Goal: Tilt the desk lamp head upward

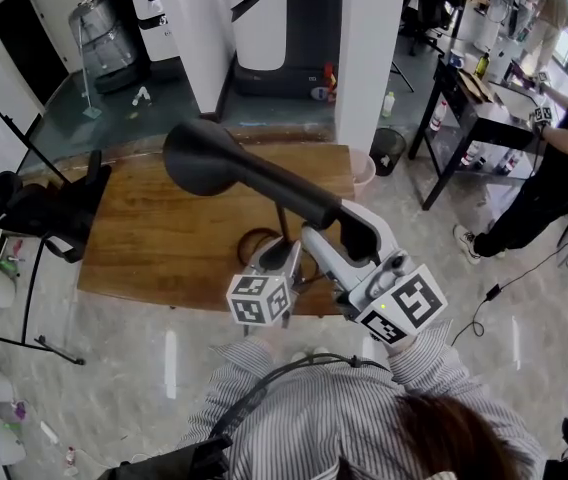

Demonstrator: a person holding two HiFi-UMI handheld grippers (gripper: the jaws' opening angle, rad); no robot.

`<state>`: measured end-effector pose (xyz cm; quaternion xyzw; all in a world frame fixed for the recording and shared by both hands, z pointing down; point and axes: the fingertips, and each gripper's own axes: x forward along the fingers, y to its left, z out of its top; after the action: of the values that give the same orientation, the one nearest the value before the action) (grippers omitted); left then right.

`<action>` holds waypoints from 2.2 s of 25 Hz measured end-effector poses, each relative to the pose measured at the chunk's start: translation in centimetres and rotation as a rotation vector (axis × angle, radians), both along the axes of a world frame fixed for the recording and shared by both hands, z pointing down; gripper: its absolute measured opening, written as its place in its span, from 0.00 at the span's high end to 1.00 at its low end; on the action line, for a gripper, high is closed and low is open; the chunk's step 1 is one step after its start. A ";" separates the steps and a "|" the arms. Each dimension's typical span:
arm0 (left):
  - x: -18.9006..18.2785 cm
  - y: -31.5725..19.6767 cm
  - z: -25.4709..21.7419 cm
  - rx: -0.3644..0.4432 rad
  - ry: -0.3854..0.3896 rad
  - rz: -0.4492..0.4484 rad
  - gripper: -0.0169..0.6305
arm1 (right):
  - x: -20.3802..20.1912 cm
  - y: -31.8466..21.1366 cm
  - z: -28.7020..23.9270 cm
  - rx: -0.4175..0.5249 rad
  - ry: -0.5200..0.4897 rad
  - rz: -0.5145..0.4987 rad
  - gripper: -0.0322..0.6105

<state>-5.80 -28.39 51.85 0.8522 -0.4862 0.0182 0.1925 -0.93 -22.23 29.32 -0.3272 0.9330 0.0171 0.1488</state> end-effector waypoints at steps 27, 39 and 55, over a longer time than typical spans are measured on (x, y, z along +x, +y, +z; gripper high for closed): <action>-0.1 -0.1 -0.1 -0.001 0.012 0.017 0.84 | -4.1 -1.7 -11.0 0.244 0.340 -0.011 0.64; -0.2 0.0 -0.2 -0.001 0.017 0.029 0.84 | -4.9 -1.8 -9.9 0.122 0.403 -0.155 0.65; 0.2 0.0 -0.2 -0.008 0.068 0.020 0.83 | -4.4 -1.8 -9.2 0.144 0.393 -0.121 0.62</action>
<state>-5.63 -28.38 51.69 0.8563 -0.4707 -0.0069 0.2124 -5.29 -24.03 20.14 -0.2497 0.9584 0.1379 -0.0120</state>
